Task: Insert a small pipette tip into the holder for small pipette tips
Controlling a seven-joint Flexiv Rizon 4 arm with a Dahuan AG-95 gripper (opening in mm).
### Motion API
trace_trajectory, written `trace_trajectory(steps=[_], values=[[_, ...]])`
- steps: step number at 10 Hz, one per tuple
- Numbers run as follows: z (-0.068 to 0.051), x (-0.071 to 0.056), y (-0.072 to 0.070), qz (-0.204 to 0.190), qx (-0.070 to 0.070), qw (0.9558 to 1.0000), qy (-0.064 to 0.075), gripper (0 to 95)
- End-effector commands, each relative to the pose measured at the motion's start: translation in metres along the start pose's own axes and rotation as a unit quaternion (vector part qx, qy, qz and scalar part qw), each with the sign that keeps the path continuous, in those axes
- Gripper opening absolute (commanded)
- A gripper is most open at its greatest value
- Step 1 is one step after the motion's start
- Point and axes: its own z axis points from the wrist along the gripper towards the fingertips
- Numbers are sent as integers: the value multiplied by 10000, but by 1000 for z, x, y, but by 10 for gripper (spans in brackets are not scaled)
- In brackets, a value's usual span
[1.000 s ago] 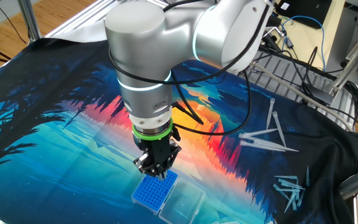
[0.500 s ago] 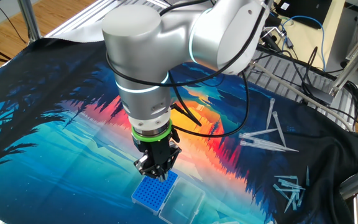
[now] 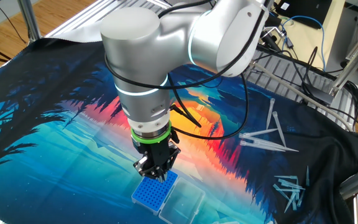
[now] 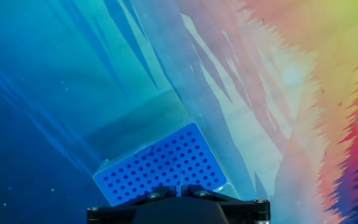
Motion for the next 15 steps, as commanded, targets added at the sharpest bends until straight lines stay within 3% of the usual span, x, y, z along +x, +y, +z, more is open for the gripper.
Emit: trace_trajectory(steps=[1,3,5,15], values=[[1,-1,2,30,36,10000,0,0],[1,-3,4,73,51,10000,19,0],[2,-3,3,207,109,9996,144,0],[4,-3,1,178,230,9993,214,0]])
